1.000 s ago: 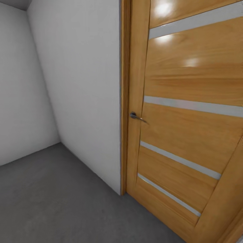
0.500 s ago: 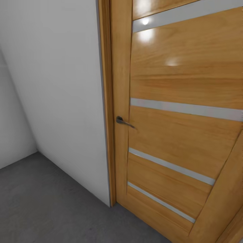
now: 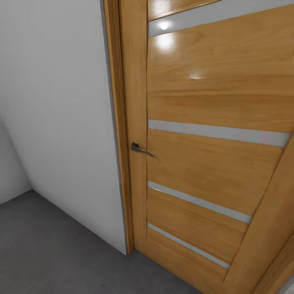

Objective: Move the two storage containers from the living room to the garage. In the garage, place one container on the floor and stack the other container on top of it (either order is fine).

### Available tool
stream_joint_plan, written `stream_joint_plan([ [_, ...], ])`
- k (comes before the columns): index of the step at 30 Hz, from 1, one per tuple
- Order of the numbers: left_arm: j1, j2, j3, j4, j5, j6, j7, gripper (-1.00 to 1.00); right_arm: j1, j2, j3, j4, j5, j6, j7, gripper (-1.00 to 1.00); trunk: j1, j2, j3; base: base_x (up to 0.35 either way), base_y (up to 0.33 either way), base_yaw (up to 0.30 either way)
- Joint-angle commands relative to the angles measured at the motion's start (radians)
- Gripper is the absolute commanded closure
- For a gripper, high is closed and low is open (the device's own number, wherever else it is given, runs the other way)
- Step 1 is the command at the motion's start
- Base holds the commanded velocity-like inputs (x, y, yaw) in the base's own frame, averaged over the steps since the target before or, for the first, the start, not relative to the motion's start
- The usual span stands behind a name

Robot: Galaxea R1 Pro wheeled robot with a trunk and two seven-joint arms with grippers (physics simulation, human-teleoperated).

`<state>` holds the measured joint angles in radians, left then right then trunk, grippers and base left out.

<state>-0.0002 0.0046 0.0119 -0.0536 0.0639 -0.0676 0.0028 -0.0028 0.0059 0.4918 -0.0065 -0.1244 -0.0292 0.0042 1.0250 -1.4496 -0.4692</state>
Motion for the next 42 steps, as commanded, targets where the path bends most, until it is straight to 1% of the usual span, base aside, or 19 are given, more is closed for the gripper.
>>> stream_joint_plan([
  [1,0.000,0.000,0.000,0.000,0.007,-0.003,0.000,-1.00,0.000,0.000,0.008,0.000,-0.011,-0.003,0.000,-1.00,0.000,0.000,-0.001,0.001,0.000,-0.184],
  [17,0.000,-0.002,0.000,0.000,0.007,-0.004,0.000,-1.00,0.000,-0.001,0.008,0.000,-0.011,-0.003,0.000,-1.00,0.000,0.000,-0.001,0.015,0.010,-0.228],
  [42,0.000,0.000,0.000,0.000,0.007,-0.003,0.000,-1.00,0.000,0.000,0.008,0.000,-0.009,-0.005,0.000,-1.00,0.000,0.000,-0.001,0.292,0.166,-0.013],
])
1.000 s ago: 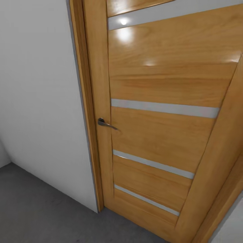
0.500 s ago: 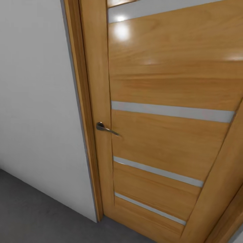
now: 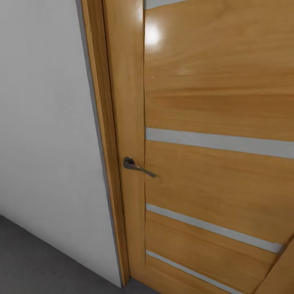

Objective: Move the two storage containers from the living room to the garage. In the garage, place one container on the floor and stack the other container on top of it (either order is fine).

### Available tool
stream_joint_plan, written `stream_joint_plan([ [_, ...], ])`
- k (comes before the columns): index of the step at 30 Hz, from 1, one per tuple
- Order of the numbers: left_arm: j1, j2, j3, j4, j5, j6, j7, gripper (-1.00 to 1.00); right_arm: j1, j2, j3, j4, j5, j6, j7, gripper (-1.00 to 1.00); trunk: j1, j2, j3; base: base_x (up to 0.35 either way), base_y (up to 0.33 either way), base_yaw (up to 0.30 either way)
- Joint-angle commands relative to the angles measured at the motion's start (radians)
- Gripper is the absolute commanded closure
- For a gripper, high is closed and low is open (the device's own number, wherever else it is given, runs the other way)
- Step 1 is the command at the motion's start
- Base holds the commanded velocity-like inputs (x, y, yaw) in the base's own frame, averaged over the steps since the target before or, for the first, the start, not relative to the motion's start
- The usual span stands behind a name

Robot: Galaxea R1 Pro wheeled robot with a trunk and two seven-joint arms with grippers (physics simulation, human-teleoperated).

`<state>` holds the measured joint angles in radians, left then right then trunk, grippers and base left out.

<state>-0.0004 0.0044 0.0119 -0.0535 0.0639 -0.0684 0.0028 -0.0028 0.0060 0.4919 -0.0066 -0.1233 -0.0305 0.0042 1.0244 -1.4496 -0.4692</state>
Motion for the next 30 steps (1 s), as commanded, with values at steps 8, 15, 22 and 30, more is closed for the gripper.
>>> stream_joint_plan([
  [8,0.000,-0.001,0.000,0.000,0.007,-0.004,0.000,-1.00,0.000,0.000,0.008,0.000,-0.012,-0.003,0.000,-1.00,0.001,0.000,-0.001,0.151,0.018,-0.206],
  [15,0.000,-0.001,0.000,0.000,0.007,-0.012,0.000,-1.00,0.000,0.000,0.008,0.000,-0.012,-0.003,0.000,-1.00,0.001,0.000,-0.001,0.008,0.001,-0.241],
  [22,0.000,-0.001,0.001,0.000,0.007,-0.013,0.000,-1.00,0.000,0.000,0.008,0.001,-0.012,-0.003,0.000,-1.00,0.001,0.000,-0.001,0.000,0.000,-0.242],
  [30,0.000,-0.001,0.000,0.000,0.007,-0.013,0.000,-1.00,0.000,0.000,0.008,0.000,-0.012,-0.003,0.000,-1.00,0.001,0.000,-0.001,0.000,0.000,-0.242],
])
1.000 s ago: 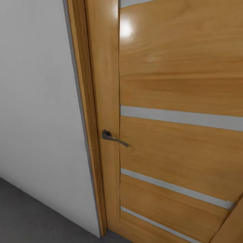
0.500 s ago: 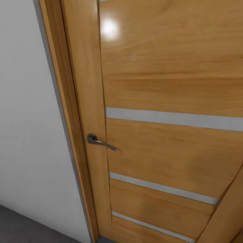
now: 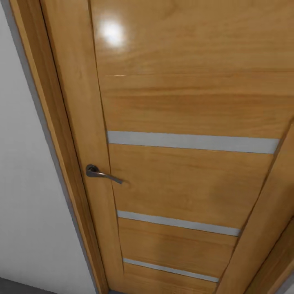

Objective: Move the two storage containers from the living room to the garage. In the garage, place one container on the floor and stack the other container on top of it (either order is fine).

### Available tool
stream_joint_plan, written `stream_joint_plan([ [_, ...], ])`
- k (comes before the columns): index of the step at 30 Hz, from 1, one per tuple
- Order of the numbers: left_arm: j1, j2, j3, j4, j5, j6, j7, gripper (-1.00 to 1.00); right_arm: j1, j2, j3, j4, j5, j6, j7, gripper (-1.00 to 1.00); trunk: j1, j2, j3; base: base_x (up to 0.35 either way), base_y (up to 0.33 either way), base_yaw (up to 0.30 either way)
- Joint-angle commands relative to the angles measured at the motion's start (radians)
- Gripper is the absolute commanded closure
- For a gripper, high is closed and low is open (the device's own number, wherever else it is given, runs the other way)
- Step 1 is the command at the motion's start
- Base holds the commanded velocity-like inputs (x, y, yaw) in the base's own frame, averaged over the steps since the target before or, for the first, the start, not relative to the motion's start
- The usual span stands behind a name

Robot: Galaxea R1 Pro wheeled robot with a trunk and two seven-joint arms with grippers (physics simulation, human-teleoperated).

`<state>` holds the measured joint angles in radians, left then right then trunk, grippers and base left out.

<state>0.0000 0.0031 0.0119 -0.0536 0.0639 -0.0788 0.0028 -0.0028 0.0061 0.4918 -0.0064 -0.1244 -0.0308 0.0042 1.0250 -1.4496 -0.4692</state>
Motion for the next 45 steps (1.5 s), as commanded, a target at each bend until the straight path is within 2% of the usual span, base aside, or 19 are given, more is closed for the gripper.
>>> stream_joint_plan([
  [1,0.000,0.000,0.000,0.000,0.007,-0.003,0.000,-1.00,0.000,0.000,0.008,0.000,-0.011,-0.003,0.000,-1.00,0.000,0.000,-0.001,0.000,0.000,-0.243],
  [24,-0.001,0.000,0.000,0.000,0.007,-0.003,0.000,-1.00,0.000,0.000,0.008,0.000,-0.011,-0.003,0.000,-1.00,0.000,0.000,-0.001,0.000,0.000,-0.237],
  [39,0.000,0.001,0.000,0.000,0.007,-0.003,0.000,-1.00,0.000,0.000,0.008,0.000,-0.009,-0.002,0.000,-1.00,0.000,0.000,-0.001,0.000,0.000,-0.008],
  [45,0.000,0.001,0.001,0.000,0.007,-0.003,0.000,-1.00,0.000,-0.001,0.008,0.000,-0.008,-0.003,0.000,-1.00,0.000,0.000,-0.001,0.000,0.000,0.208],
])
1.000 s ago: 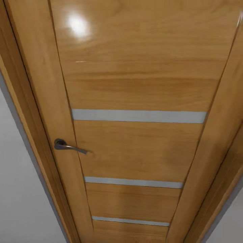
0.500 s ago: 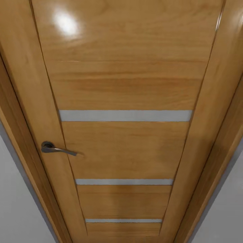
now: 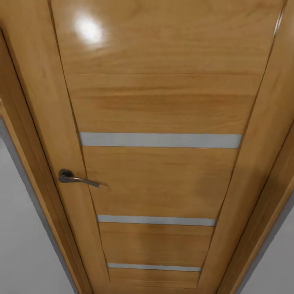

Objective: Move the two storage containers from the living room to the garage. In the garage, place one container on the floor and stack the other container on top of it (either order is fine).

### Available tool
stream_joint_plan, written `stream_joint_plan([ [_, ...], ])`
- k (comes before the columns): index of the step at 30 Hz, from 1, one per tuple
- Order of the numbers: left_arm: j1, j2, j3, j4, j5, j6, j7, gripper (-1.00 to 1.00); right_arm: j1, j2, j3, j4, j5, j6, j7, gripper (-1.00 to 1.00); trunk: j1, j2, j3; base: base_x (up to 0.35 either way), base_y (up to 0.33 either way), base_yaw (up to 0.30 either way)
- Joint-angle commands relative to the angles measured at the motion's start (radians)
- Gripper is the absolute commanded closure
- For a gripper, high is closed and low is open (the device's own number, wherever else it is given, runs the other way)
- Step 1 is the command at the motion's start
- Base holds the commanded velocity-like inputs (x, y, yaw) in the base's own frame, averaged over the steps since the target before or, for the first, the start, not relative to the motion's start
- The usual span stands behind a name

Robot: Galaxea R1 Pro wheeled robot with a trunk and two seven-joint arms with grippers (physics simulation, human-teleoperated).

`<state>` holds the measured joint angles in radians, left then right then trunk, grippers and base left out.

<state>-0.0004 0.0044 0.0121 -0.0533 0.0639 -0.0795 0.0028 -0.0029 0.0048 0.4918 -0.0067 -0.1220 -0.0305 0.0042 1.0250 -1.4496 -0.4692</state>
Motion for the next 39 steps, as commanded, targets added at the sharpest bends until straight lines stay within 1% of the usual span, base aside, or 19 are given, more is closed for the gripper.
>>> stream_joint_plan([
  [1,0.000,-0.001,0.001,0.000,0.007,-0.002,0.000,-1.00,0.000,0.000,0.008,0.001,-0.011,-0.003,0.000,-1.00,0.000,0.000,-0.001,0.000,0.000,0.199],
  [13,0.000,0.000,0.000,0.000,0.007,-0.002,0.000,-1.00,0.000,0.000,0.008,0.001,-0.010,-0.003,0.000,-1.00,0.000,0.000,-0.001,0.000,0.000,0.038],
  [23,0.000,0.000,0.000,0.000,0.007,-0.002,0.000,-1.00,0.000,0.000,0.009,0.001,0.002,-0.003,0.000,-1.00,0.000,0.000,-0.001,0.000,0.000,0.000],
  [25,0.000,-0.011,-0.003,-0.012,0.007,-0.003,-0.001,-1.00,-0.012,0.011,0.018,-0.011,0.010,0.008,-0.011,-1.00,0.000,0.000,-0.001,0.000,0.000,0.000],
  [28,0.000,-0.004,-0.001,-0.029,0.008,-0.004,-0.002,-1.00,-0.005,0.028,0.020,-0.028,-0.005,0.024,-0.028,-1.00,0.000,0.000,-0.001,0.000,0.000,0.000],
  [34,0.000,-0.001,0.004,-0.062,0.011,-0.002,-0.001,-1.00,0.001,0.061,0.021,-0.062,-0.004,-0.001,0.006,-1.00,0.000,0.000,-0.001,0.000,0.000,0.000],
  [39,0.000,-0.002,0.005,-0.091,0.011,-0.002,-0.001,-1.00,0.001,0.059,0.025,-0.081,0.002,-0.005,-0.007,-1.00,0.000,0.000,-0.001,0.000,0.000,0.000],
])
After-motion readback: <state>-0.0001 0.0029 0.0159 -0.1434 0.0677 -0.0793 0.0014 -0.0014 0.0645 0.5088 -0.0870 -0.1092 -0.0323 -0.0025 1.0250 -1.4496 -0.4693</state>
